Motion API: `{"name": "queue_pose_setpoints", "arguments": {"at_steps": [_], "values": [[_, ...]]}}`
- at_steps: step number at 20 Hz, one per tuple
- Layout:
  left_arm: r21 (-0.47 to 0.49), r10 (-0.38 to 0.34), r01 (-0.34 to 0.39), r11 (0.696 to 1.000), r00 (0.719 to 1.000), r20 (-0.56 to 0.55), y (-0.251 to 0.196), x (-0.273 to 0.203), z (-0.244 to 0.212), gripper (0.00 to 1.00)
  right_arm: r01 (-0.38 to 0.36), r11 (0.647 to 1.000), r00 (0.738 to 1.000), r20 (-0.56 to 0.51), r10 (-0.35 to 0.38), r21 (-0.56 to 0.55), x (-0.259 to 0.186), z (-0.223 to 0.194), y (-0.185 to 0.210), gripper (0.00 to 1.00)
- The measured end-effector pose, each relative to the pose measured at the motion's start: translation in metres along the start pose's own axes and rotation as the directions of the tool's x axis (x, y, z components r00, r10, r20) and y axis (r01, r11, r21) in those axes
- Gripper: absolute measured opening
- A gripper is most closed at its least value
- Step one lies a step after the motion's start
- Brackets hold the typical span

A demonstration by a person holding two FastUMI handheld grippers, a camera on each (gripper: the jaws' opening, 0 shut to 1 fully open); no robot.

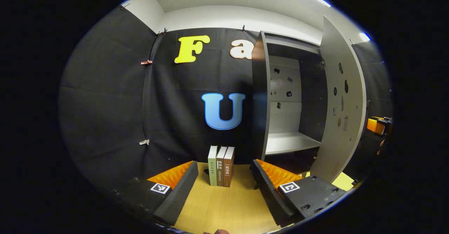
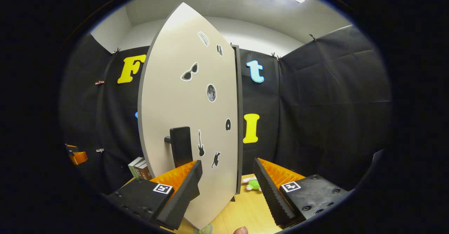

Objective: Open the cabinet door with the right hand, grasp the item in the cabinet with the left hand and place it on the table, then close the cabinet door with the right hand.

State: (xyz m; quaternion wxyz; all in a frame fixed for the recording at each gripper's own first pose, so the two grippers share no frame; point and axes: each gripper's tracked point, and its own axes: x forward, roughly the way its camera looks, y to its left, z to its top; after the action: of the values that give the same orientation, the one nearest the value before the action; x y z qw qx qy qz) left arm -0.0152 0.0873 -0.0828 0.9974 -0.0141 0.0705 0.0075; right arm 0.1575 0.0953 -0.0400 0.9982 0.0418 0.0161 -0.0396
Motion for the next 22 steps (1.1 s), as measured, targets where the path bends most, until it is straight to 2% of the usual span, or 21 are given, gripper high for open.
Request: {"name": "queue_pose_setpoints", "arguments": {"at_steps": [14, 22], "values": [[-0.016, 0.013, -0.014, 1.0, 1.0, -0.015, 0.02, 0.02, -0.006, 0.97, -0.115, 0.993, 0.993, -0.011, 0.115, -0.014, 0.026, -0.006, 0.065, 0.96], [-0.005, 0.014, -0.014, 1.0, 1.0, -0.017, 0.016, 0.024, -0.006, 0.97, -0.144, 0.99, 0.99, -0.015, 0.143, -0.015, 0.023, -0.009, 0.079, 0.96]]}}
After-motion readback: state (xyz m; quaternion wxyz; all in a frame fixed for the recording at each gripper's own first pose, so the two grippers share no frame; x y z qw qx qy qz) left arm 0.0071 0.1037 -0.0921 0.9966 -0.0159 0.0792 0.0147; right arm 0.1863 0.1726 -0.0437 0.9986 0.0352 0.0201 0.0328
